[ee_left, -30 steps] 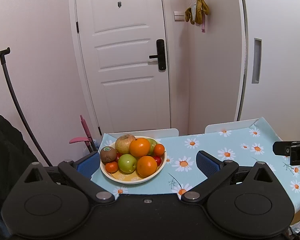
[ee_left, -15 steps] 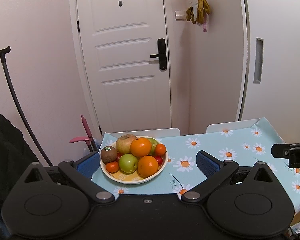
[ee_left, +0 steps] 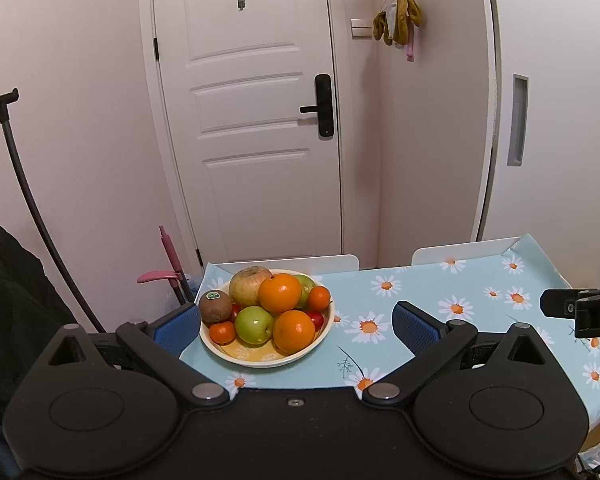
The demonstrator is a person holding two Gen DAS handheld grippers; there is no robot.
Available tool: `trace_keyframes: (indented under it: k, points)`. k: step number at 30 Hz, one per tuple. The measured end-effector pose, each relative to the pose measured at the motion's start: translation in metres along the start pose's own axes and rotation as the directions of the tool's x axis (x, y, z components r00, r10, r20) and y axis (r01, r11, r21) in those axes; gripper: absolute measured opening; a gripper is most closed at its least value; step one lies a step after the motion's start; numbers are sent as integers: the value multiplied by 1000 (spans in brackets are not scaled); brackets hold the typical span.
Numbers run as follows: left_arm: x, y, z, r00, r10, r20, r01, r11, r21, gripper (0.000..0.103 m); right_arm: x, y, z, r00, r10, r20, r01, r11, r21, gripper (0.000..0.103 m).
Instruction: Organize fruits
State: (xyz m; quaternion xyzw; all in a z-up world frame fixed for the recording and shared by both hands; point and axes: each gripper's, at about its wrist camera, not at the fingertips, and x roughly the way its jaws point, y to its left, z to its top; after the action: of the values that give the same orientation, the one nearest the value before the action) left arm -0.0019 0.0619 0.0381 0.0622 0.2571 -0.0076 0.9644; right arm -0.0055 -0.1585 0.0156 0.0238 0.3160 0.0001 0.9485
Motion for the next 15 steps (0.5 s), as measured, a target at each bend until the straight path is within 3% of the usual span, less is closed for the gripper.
trace_keyframes:
  k: [15]
  points:
    - [8, -2, 0, 1000, -1, -2, 1, 1000, -3, 103, 4, -3, 0, 1000, -2, -3, 2, 1000, 0, 103]
